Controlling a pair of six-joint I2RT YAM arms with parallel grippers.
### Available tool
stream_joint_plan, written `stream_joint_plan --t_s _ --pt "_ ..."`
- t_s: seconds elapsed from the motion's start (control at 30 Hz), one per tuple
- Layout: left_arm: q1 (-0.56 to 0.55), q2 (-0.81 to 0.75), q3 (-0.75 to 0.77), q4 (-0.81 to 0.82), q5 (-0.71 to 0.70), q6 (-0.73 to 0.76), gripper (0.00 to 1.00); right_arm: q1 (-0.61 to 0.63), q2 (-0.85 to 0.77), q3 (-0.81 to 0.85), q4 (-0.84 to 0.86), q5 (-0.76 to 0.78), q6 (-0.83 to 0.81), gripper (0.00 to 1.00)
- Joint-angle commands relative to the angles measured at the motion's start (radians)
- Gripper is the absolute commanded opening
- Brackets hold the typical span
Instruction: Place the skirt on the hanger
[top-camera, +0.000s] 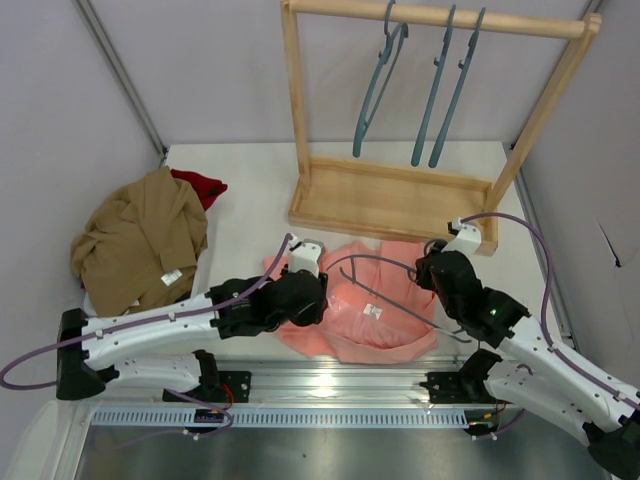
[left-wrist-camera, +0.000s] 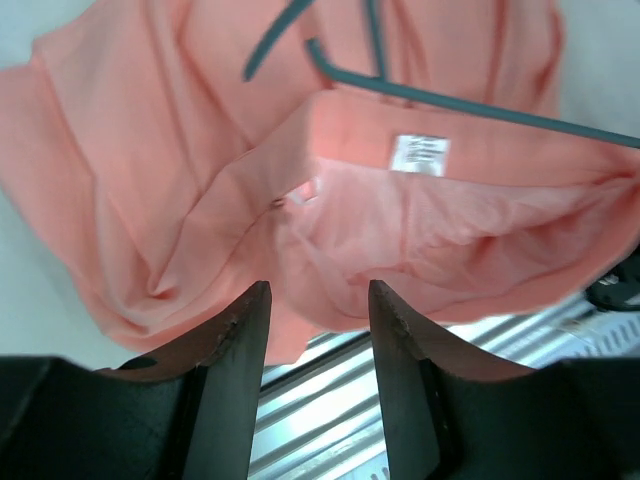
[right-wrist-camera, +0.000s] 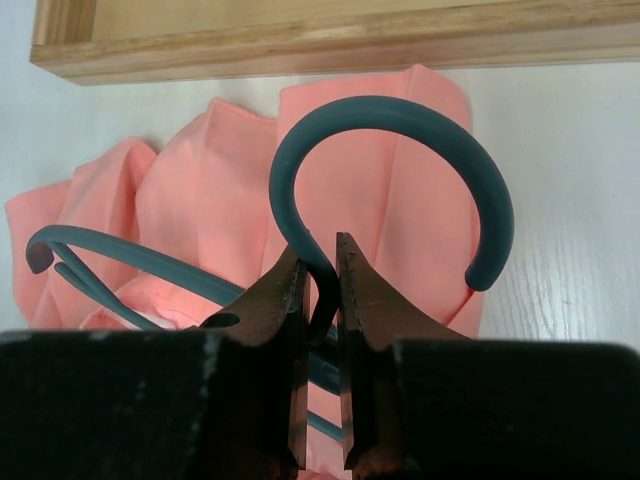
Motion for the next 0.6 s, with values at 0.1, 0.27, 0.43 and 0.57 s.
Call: stream_joint_plan --t_s 0.1,0.27,0.43,0.57 --pt "-0.13 0.098 0.176 0.036 -0.059 0.136 0.49 0.005 -0.005 0.006 -0.019 0.096 0.052 0.0" --pt "-0.145 0.293 0.211 0.127 -0.029 0.18 0.48 0.006 -0.052 -0.039 -0.001 0.095 0.068 0.0" --pt "-0.135 0.437 0.26 0.126 -0.069 0.119 0.5 0.008 -0.108 -0.063 0.007 0.076 0.083 0.0" --pt "-0.084 0.53 0.302 0.073 -0.105 0.004 0.53 0.014 -0.131 -0.086 0.01 0.076 0.083 0.0"
